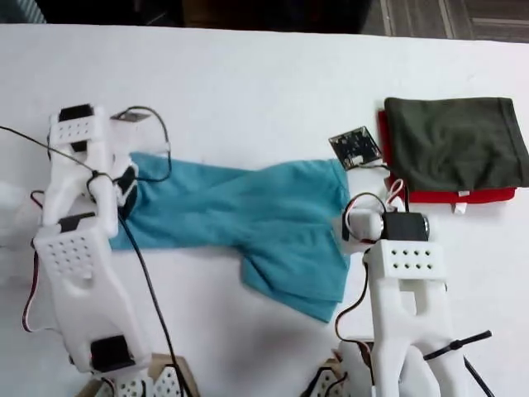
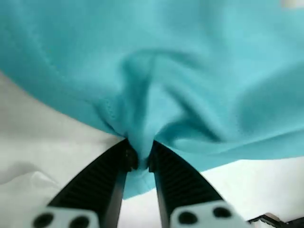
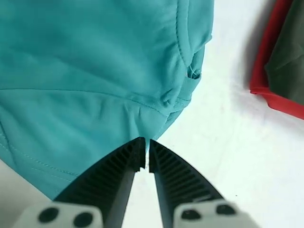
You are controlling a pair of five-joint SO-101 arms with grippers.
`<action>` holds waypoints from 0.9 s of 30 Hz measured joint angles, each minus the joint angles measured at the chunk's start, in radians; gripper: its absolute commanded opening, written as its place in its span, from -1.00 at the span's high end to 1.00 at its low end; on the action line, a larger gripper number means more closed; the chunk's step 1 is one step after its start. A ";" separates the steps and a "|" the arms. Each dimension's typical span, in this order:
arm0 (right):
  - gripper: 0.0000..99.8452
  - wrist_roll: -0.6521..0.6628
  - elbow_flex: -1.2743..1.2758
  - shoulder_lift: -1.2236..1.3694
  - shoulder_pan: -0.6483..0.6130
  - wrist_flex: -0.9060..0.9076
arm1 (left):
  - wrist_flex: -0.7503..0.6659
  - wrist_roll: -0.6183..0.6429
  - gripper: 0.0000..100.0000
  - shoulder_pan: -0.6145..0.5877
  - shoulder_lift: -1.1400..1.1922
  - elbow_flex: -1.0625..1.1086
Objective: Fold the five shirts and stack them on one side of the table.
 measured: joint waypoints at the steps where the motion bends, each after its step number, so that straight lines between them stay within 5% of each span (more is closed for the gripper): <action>1: 0.95 0.000 0.000 0.000 0.000 0.000 | 0.014 0.000 0.94 0.011 -0.009 -0.018; 8: 0.95 0.000 0.000 0.000 0.000 0.000 | 0.032 -0.002 0.70 0.015 -0.034 -0.071; 16: 0.95 0.000 0.000 0.000 0.000 0.000 | -0.002 -0.002 0.95 0.017 -0.028 -0.071; 27: 0.95 0.000 0.000 0.000 0.000 0.000 | 0.037 0.000 0.94 0.020 -0.025 -0.273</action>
